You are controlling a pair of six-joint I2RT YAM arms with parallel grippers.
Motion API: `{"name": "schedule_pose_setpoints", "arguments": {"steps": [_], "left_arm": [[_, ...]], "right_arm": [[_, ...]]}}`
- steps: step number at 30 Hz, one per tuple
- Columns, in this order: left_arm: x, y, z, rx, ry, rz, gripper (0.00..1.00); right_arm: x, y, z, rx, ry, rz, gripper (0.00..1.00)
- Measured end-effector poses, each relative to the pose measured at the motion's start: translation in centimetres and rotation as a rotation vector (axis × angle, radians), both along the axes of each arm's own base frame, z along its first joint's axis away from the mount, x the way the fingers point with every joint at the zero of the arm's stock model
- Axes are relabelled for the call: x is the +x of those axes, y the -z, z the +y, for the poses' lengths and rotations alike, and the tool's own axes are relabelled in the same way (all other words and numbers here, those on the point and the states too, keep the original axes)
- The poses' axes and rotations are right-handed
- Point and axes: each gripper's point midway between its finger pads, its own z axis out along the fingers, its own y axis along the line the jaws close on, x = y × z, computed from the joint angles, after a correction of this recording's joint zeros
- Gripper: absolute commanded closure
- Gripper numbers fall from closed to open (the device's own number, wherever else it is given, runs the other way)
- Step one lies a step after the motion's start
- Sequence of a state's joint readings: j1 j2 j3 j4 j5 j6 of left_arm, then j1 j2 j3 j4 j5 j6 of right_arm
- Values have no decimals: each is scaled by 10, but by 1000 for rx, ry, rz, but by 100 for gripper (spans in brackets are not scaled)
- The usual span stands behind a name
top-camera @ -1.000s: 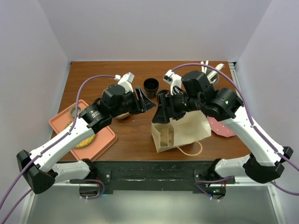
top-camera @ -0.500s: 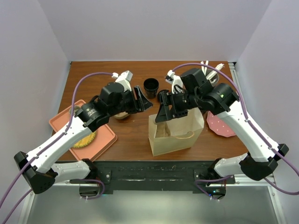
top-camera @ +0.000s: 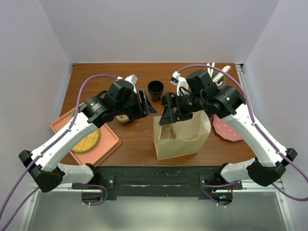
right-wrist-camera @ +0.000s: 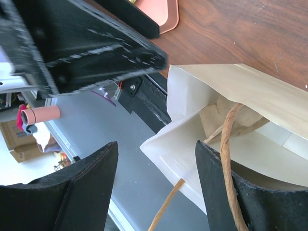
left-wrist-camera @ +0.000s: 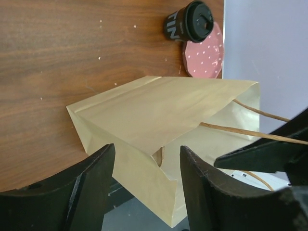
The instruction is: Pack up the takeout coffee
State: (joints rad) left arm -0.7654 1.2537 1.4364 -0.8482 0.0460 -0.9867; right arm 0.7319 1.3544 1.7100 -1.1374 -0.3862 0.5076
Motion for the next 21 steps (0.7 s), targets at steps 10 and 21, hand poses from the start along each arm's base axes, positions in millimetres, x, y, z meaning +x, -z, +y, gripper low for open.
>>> {"name": "schedule_pose_setpoints", "arguments": {"steps": [10,21], "left_arm": [[-6,5,-12,-24,20,76,41],[-12,10,-20,12,53,155,47]], "right_arm": [[3,4,-2,-6,11,8,31],[6,14,-1,-15,14,19,31]]}}
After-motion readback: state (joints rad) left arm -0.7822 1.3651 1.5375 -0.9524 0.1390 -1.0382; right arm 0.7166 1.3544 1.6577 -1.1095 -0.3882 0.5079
